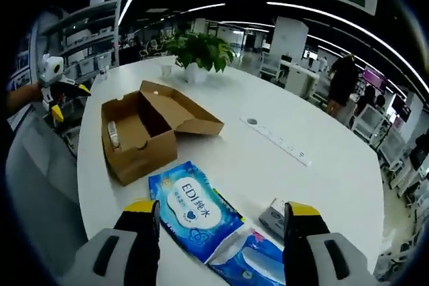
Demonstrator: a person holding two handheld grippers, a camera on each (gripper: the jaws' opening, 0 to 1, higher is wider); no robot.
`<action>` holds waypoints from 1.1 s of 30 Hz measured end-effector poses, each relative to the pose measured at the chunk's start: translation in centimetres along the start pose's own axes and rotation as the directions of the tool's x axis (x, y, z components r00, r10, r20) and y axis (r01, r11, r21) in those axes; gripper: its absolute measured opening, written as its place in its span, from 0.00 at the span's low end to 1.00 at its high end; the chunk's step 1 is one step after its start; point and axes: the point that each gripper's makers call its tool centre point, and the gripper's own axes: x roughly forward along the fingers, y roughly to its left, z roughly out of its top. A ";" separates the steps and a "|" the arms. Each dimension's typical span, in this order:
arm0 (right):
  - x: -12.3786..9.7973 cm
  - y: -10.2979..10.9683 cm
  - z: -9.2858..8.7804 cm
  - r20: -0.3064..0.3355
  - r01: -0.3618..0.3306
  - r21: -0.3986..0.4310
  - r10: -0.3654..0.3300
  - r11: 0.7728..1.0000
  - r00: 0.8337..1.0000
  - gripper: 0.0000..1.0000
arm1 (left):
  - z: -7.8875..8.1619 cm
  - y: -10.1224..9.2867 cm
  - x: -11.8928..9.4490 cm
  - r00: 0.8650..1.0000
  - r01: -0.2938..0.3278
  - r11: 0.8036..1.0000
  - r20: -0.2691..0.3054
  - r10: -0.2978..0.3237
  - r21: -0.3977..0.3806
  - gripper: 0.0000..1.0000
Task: Operate the shoe box by opening the lid, removing the specified soft item, and placing it in the target area until the item is outside and the box remains undamaged.
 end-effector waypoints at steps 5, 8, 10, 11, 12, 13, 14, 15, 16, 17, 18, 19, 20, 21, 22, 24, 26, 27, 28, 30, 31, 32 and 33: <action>-0.6 1.4 -0.1 0.019 0.002 0.022 -0.002 1.000 1.000 0.77 | 1.2 0.9 0.1 1.000 0.028 0.999 0.000 -0.028 0.033 0.78; -1.1 2.0 0.0 0.034 0.013 0.043 -0.014 0.999 0.999 0.78 | 1.6 0.9 0.3 0.998 0.055 0.995 -0.024 -0.053 0.085 0.74; -1.4 2.4 0.2 0.047 0.016 0.061 -0.019 0.998 0.999 0.78 | 1.8 0.9 0.6 0.997 0.072 0.990 -0.044 -0.068 0.118 0.73; -1.6 2.8 0.2 0.053 0.013 0.068 -0.017 0.998 0.998 0.79 | 1.9 1.0 0.7 0.996 0.078 0.989 -0.047 -0.073 0.128 0.72; -1.5 2.9 0.1 0.055 0.012 0.073 -0.016 0.997 0.998 0.80 | 2.1 1.0 0.8 0.996 0.085 0.987 -0.050 -0.079 0.135 0.72; -1.6 3.1 0.1 0.058 0.012 0.075 -0.017 0.997 0.998 0.80 | 2.4 1.1 0.9 0.995 0.095 0.985 -0.052 -0.088 0.146 0.71; -1.8 3.5 0.1 0.062 0.012 0.077 -0.016 0.997 0.998 0.80 | 2.7 1.1 1.0 0.994 0.104 0.983 -0.052 -0.097 0.154 0.69; -1.9 3.7 0.1 0.067 0.013 0.082 -0.018 0.997 0.998 0.80 | 3.0 1.2 1.1 0.993 0.116 0.980 -0.054 -0.109 0.160 0.68; -2.0 4.0 0.1 0.071 0.012 0.089 -0.018 0.996 0.997 0.81 | 3.1 1.3 1.2 0.991 0.125 0.978 -0.061 -0.117 0.164 0.67; -2.0 4.2 0.1 0.073 0.010 0.091 -0.017 0.996 0.997 0.81 | 3.4 1.5 1.3 0.990 0.131 0.976 -0.067 -0.121 0.176 0.66; -2.1 4.5 0.1 0.075 0.011 0.097 -0.018 0.995 0.997 0.81 | 3.5 1.6 1.4 0.990 0.133 0.974 -0.070 -0.122 0.186 0.66; -2.2 4.5 0.0 0.076 0.012 0.103 -0.020 0.995 0.997 0.82 | 3.7 1.8 1.5 0.990 0.135 0.972 -0.076 -0.122 0.195 0.67; -2.4 4.7 0.0 0.079 0.014 0.105 -0.022 0.994 0.997 0.82 | 3.9 2.0 1.6 0.989 0.136 0.969 -0.083 -0.121 0.209 0.67; -2.5 5.0 0.1 0.080 0.017 0.105 -0.025 0.994 0.996 0.82 | 4.1 2.1 1.6 0.989 0.139 0.966 -0.083 -0.124 0.216 0.67; -2.7 5.3 0.2 0.084 0.020 0.102 -0.029 0.995 0.996 0.82 | 4.2 2.3 1.7 0.988 0.143 0.965 -0.086 -0.127 0.222 0.67; -3.0 5.6 0.4 0.091 0.023 0.103 -0.033 0.994 0.995 0.83 | 4.5 2.7 1.8 0.987 0.147 0.961 -0.093 -0.128 0.234 0.67; -3.2 6.0 0.6 0.101 0.028 0.103 -0.038 0.994 0.994 0.84 | 4.7 3.2 1.9 0.986 0.151 0.958 -0.103 -0.129 0.246 0.67; -3.4 6.2 0.8 0.106 0.032 0.098 -0.042 0.995 0.993 0.84 | 4.8 3.4 1.9 0.986 0.151 0.956 -0.104 -0.129 0.251 0.66; -3.5 6.4 0.9 0.109 0.033 0.096 -0.044 0.995 0.993 0.84 | 5.0 3.7 2.0 0.985 0.155 0.954 -0.111 -0.131 0.257 0.66; -3.8 6.8 1.1 0.114 0.037 0.097 -0.048 0.995 0.992 0.85 | 5.1 4.1 2.2 0.983 0.162 0.950 -0.128 -0.132 0.268 0.64; -4.0 7.0 1.3 0.118 0.037 0.098 -0.048 0.994 0.992 0.85 | 5.3 4.3 2.4 0.982 0.165 0.946 -0.132 -0.133 0.277 0.64; -4.1 7.1 1.4 0.123 0.038 0.101 -0.050 0.994 0.991 0.85 | 5.4 4.3 2.4 0.981 0.171 0.944 -0.134 -0.138 0.281 0.64; -4.2 7.3 1.4 0.125 0.037 0.106 -0.051 0.994 0.991 0.86 | 5.5 4.4 2.6 0.980 0.177 0.943 -0.136 -0.143 0.282 0.64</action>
